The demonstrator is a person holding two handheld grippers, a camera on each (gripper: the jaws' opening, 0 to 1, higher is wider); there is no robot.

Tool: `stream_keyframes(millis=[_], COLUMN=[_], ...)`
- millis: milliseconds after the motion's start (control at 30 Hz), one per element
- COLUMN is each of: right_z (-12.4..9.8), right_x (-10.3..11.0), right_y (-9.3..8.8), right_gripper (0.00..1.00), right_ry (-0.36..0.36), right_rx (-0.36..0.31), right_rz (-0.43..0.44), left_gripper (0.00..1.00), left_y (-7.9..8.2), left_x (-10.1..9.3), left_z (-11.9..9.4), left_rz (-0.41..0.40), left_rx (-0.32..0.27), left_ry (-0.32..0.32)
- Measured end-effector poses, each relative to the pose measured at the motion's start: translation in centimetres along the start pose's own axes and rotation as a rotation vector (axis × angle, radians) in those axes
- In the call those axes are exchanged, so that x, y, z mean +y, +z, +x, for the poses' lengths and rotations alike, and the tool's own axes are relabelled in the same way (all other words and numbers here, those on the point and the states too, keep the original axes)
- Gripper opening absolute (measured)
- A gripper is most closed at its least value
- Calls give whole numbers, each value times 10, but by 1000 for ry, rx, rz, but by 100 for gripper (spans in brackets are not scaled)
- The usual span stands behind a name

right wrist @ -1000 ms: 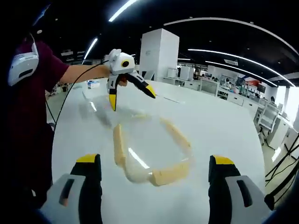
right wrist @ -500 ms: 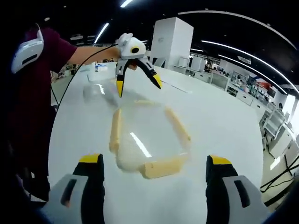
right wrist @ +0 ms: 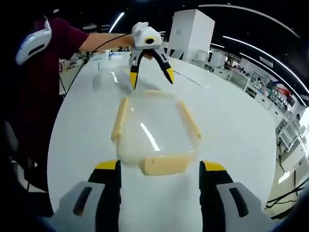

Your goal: Snap each plastic latch of the storage box into its locked position after aligning the lid with the box until every specified latch is closed and the lid sits flush.

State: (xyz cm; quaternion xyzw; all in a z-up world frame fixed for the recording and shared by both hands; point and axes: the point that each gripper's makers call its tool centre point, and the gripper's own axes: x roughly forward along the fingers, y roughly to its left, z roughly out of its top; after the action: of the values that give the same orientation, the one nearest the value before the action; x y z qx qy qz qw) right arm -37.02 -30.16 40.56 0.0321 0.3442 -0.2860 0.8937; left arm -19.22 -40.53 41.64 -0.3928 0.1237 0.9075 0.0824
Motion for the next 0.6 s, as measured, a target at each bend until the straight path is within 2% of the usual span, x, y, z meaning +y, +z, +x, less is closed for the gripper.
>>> stream_keyframes(millis=[167, 233, 367, 433, 567, 600], right_z=[3, 4, 5, 6, 5, 4], right_x=[1, 0, -1, -2, -4, -5], right_y=[-3, -3, -1, -3, 4, 3], right_gripper=[56, 55, 52, 52, 50, 49], right_ry=[35, 38, 55, 59, 64, 64], right_rx=[23, 32, 27, 55, 50, 71], right_rz=[-12, -19, -26, -33, -34, -45], left_gripper=[63, 58, 56, 55, 53, 53], left_y=[-2, -4, -3, -6, -5, -7], left_x=[-3, -3, -3, -7, -6, -6], left_z=[0, -2, 0, 2, 5, 9], left_rz=[14, 24, 18, 25, 27, 26], left_rx=[29, 52, 52, 68, 61, 73], left_ry=[-21, -27, -44, -57, -62, -73])
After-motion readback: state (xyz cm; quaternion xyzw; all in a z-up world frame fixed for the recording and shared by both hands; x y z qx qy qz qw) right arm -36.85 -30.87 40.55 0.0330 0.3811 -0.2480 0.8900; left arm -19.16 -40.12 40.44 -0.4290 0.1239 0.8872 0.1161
